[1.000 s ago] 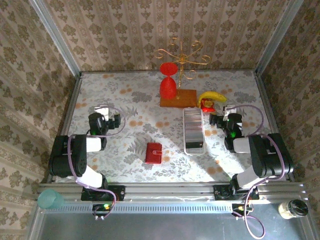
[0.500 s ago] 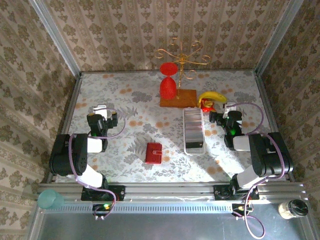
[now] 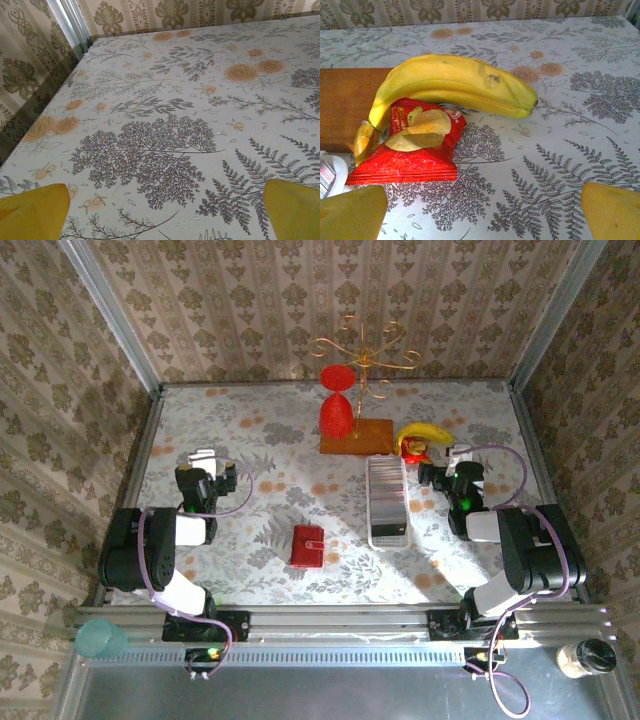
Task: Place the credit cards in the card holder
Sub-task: Reset both arms
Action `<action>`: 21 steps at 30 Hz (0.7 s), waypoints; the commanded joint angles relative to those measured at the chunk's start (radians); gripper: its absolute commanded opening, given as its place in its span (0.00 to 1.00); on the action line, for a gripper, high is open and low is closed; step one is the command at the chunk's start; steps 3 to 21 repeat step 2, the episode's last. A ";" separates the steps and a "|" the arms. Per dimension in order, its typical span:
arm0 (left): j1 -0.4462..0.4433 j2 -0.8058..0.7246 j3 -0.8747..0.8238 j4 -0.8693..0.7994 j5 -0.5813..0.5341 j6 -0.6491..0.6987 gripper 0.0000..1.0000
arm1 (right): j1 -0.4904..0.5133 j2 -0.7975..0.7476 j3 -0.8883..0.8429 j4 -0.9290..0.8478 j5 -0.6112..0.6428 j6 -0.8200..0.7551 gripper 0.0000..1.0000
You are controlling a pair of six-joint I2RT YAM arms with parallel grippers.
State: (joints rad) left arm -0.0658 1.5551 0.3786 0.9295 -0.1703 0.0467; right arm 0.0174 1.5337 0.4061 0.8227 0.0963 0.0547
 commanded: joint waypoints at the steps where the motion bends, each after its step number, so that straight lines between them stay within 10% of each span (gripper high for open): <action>1: -0.001 0.002 -0.006 0.032 -0.012 0.015 1.00 | 0.012 -0.010 -0.002 0.031 0.005 -0.026 1.00; 21: -0.002 0.002 -0.006 0.033 -0.013 0.015 1.00 | 0.027 -0.008 -0.008 0.044 0.020 -0.040 1.00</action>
